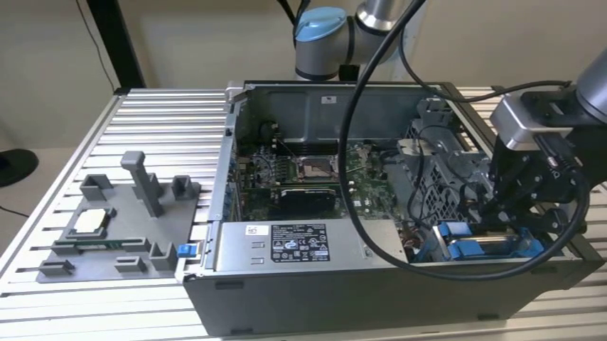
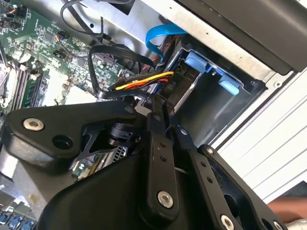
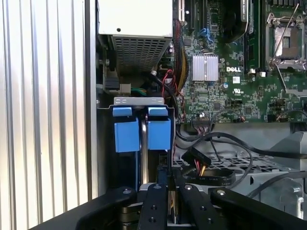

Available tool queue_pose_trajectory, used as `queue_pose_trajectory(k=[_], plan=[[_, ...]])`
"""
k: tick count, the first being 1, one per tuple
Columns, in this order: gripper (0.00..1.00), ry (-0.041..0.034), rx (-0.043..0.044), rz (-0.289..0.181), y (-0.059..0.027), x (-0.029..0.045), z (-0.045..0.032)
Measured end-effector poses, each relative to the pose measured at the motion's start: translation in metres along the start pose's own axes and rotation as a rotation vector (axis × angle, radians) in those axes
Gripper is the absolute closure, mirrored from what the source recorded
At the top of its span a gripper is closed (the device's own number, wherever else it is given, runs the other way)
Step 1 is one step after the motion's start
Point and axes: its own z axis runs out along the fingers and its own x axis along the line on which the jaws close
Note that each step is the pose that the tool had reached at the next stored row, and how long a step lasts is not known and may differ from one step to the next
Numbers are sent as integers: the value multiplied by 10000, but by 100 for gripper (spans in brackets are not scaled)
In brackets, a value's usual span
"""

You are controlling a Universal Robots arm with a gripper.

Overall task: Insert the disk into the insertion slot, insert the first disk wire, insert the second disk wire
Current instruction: 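Insert the second disk wire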

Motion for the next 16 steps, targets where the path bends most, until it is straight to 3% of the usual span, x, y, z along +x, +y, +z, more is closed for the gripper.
queue_pose_trajectory(k=[16], plan=[[100,9,-4,-85,-3,8,54]])
